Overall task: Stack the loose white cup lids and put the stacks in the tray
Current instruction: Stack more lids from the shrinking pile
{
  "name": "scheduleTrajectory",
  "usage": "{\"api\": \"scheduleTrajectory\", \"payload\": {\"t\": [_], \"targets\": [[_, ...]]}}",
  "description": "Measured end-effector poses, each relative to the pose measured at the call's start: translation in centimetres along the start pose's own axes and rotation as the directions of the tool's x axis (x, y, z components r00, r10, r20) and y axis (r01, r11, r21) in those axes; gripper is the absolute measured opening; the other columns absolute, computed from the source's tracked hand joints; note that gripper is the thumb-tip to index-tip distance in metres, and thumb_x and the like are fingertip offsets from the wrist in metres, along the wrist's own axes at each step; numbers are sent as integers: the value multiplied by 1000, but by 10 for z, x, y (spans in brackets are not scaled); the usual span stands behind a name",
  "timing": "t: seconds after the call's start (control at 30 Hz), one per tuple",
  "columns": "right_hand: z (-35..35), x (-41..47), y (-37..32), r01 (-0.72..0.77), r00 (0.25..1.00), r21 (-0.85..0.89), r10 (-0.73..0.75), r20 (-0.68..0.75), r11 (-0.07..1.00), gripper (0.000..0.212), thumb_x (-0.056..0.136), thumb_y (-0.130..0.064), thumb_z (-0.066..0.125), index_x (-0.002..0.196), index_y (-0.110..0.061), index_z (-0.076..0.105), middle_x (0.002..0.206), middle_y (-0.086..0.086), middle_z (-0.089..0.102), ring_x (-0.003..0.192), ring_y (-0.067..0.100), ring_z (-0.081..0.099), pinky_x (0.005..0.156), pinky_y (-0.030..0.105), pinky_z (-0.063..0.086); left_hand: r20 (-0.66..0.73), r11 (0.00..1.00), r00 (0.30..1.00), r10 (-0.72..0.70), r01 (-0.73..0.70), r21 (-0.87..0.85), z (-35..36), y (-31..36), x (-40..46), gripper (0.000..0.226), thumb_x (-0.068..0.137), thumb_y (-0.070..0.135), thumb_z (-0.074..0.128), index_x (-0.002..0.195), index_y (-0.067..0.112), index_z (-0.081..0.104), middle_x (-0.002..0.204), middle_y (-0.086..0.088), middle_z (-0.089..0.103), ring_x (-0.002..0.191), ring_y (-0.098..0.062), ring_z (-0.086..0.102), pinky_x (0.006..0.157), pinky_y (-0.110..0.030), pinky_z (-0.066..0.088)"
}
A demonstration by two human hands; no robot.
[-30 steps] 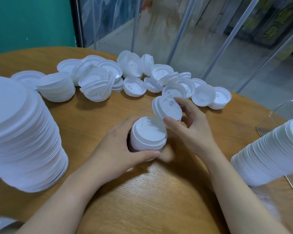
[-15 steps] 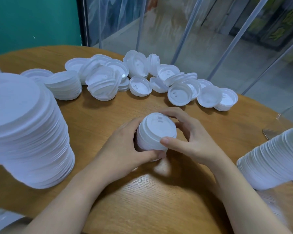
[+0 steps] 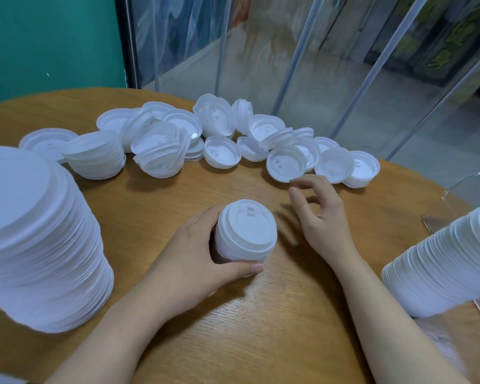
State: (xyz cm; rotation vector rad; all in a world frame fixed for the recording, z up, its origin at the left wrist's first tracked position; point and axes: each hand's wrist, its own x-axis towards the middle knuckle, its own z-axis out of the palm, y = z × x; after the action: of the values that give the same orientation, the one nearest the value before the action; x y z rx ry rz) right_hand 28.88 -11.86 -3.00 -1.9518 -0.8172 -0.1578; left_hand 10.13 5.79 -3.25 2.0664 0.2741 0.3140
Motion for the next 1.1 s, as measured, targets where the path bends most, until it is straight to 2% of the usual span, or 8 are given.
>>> {"api": "scheduleTrajectory", "payload": {"t": [0.07, 0.13, 0.3, 0.47, 0.57, 0.8, 0.97, 1.1], "targets": [[3, 10, 24, 42, 992, -285, -73, -100, 958, 31, 91, -31, 72, 118, -16, 70, 131, 4, 58, 128, 26, 51, 102, 32, 47, 0, 1000, 1000, -1, 1, 0, 0, 0, 1, 81, 58, 62, 92, 129, 55, 55, 126, 33, 61, 123, 6, 53, 106, -29, 45], [7, 22, 32, 56, 976, -453, -143, -162, 890, 46, 84, -39, 73, 123, -16, 69, 143, 8, 53, 138, 35, 41, 115, 46, 35, 7, 1000, 1000, -4, 4, -4, 0, 1, 2, 81, 57, 61, 92, 129, 55, 55, 125, 33, 62, 123, 6, 54, 105, -29, 45], [18, 40, 31, 99, 995, -590, -98, 33, 801, 63, 83, -52, 77, 136, -23, 59, 159, 1, 42, 154, 29, 21, 119, 46, 24, 6, 1000, 1000, -3, 2, 7, 0, 2, 4, 78, 59, 58, 94, 128, 54, 56, 123, 32, 63, 121, 5, 55, 104, -29, 46], [24, 49, 36, 29, 999, -573, 2, 53, 819, 62, 88, -52, 72, 140, -23, 55, 150, -7, 50, 149, 22, 34, 115, 42, 28, 3, 1000, 1000, 27, -27, -6, 1, 2, 3, 79, 57, 65, 89, 127, 55, 55, 124, 33, 62, 122, 4, 55, 106, -33, 46], [23, 49, 41, 66, 998, -549, -69, 16, 833, 43, 89, -39, 75, 125, -21, 62, 127, -6, 61, 128, 21, 51, 104, 38, 33, -1, 999, 999, 34, -34, 2, -1, 0, 2, 78, 59, 61, 92, 128, 54, 55, 124, 35, 61, 122, 6, 54, 106, -30, 45], [19, 46, 39, 200, 966, -444, -252, -61, 873, 7, 95, -18, 67, 101, -16, 69, 105, -3, 69, 101, 23, 63, 90, 34, 40, 4, 999, 999, 34, -34, 0, -1, 0, 4, 78, 57, 65, 89, 126, 58, 54, 125, 35, 62, 123, 4, 55, 105, -32, 46], [21, 39, 24, 222, 955, -171, -249, -158, 960, 15, 99, -23, 62, 101, -10, 68, 95, -1, 68, 90, 20, 64, 85, 32, 51, 0, 999, 999, 38, -38, 4, -1, 1, 3, 76, 61, 56, 93, 127, 54, 57, 125, 34, 62, 123, 5, 55, 105, -30, 45], [23, 37, 25, 208, 970, -166, -225, -94, 964, 9, 97, -22, 68, 95, -13, 68, 94, -3, 67, 93, 19, 61, 87, 28, 47, 2, 999, 999, 36, -36, 15, -1, 1, 2, 75, 61, 56, 93, 127, 53, 57, 124, 33, 63, 123, 5, 55, 103, -27, 44]]}}
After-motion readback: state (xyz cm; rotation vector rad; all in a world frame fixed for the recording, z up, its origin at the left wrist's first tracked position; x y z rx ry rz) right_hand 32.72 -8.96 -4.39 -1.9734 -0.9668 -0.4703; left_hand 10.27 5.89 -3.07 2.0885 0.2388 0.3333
